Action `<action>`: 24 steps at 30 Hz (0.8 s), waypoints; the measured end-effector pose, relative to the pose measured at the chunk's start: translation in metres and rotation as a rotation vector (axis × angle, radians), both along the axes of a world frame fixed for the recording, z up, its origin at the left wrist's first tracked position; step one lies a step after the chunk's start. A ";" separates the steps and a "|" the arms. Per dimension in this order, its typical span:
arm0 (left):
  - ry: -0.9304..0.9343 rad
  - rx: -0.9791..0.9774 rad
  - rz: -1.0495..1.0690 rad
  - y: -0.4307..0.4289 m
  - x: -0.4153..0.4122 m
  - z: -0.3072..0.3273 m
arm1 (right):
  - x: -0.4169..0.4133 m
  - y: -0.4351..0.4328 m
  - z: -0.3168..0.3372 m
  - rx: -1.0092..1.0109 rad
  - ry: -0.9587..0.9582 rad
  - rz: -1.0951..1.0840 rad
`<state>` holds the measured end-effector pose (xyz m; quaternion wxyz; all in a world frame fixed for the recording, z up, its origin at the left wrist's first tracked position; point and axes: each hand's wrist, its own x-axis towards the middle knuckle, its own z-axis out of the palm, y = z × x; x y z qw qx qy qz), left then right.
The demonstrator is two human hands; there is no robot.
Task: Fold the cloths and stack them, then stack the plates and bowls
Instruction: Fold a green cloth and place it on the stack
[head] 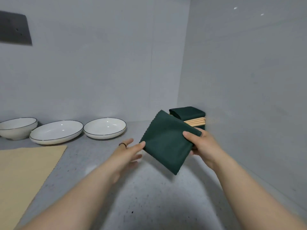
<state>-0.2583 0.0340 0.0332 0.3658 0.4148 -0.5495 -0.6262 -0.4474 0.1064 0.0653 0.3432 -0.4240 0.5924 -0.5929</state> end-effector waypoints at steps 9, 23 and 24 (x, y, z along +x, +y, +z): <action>0.378 0.066 0.025 -0.012 -0.104 0.002 | -0.050 -0.053 0.000 -0.082 -0.318 -0.096; 0.031 -0.239 -0.047 -0.130 -0.205 0.064 | -0.148 -0.159 0.050 0.006 0.398 -0.412; -0.016 -0.270 -0.056 -0.134 -0.209 0.063 | -0.152 -0.162 0.050 0.026 0.486 -0.436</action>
